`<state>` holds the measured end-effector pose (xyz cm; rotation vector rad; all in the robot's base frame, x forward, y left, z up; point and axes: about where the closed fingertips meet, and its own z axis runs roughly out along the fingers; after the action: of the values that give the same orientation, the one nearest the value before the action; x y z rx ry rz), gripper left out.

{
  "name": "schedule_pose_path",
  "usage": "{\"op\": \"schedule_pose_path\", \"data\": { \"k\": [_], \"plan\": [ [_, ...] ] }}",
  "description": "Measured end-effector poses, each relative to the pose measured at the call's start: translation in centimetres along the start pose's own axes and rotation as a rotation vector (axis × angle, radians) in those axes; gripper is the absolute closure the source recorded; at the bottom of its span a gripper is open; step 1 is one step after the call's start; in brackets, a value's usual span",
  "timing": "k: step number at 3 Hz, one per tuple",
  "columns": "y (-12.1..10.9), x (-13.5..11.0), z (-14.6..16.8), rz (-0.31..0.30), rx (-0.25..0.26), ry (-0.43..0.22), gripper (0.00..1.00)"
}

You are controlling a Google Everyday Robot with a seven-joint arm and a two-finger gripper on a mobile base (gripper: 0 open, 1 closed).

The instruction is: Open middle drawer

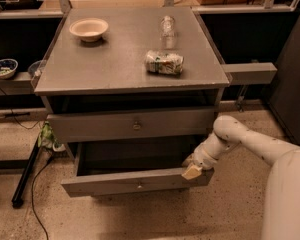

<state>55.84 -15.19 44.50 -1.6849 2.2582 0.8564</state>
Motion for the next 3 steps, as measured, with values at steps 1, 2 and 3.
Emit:
{"op": "schedule_pose_path", "data": {
  "k": [1, 2, 3],
  "plan": [
    [0.32, -0.30, -0.57, -0.005, -0.012, -0.013, 0.96],
    [0.32, -0.30, -0.56, -0.005, -0.012, -0.013, 0.73],
    [0.32, -0.30, -0.56, -0.005, -0.012, -0.013, 0.50]
  ]
}}
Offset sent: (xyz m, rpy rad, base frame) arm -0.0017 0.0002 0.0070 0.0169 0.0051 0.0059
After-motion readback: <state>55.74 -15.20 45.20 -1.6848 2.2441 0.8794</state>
